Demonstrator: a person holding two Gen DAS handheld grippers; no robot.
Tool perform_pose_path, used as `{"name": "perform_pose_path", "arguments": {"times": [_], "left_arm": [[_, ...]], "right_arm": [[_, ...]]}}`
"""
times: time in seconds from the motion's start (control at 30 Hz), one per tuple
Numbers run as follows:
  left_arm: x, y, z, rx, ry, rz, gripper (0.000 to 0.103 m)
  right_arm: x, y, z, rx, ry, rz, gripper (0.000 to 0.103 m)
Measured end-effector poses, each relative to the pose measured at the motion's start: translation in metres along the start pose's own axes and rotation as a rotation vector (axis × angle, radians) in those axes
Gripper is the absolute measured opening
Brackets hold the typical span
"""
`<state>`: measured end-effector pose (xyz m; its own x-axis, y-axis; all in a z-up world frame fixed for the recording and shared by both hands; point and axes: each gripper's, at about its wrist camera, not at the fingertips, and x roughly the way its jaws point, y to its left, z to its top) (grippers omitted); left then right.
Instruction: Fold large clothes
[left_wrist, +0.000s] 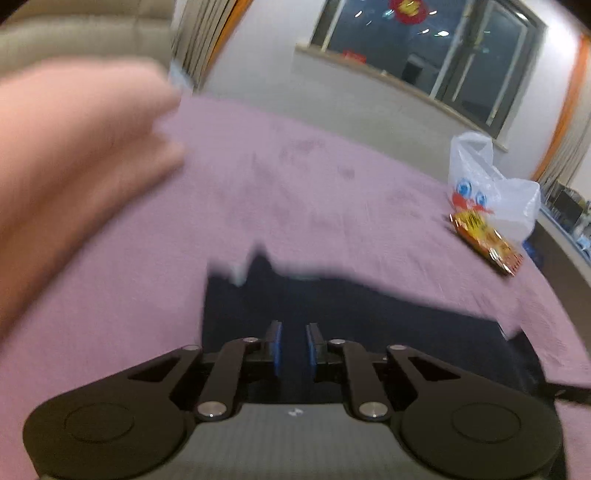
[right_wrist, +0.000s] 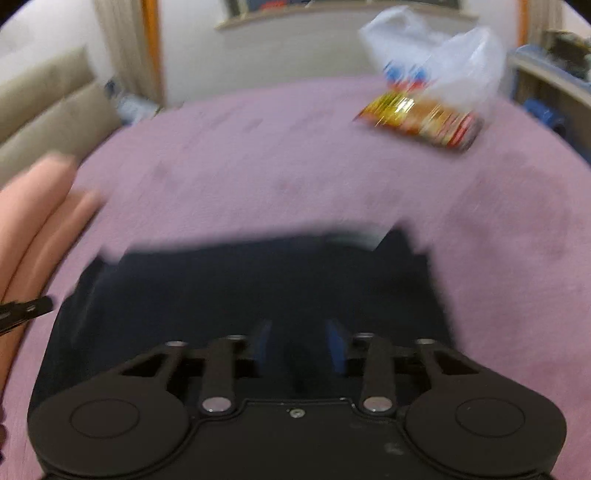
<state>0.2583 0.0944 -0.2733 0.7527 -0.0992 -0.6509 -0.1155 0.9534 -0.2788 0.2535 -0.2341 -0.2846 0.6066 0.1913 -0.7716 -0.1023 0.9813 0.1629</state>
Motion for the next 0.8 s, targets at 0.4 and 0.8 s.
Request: {"name": "perform_pose_path", "arguments": {"times": [0.4, 0.8], "left_arm": [[0.001, 0.008, -0.043, 0.033, 0.083, 0.067, 0.017], [-0.091, 0.096, -0.111, -0.306, 0.184, 0.048, 0.027]], "right_arm": [[0.014, 0.015, -0.008, 0.035, 0.133, -0.025, 0.013], [-0.024, 0.113, -0.058, -0.194, 0.003, 0.038, 0.031]]}}
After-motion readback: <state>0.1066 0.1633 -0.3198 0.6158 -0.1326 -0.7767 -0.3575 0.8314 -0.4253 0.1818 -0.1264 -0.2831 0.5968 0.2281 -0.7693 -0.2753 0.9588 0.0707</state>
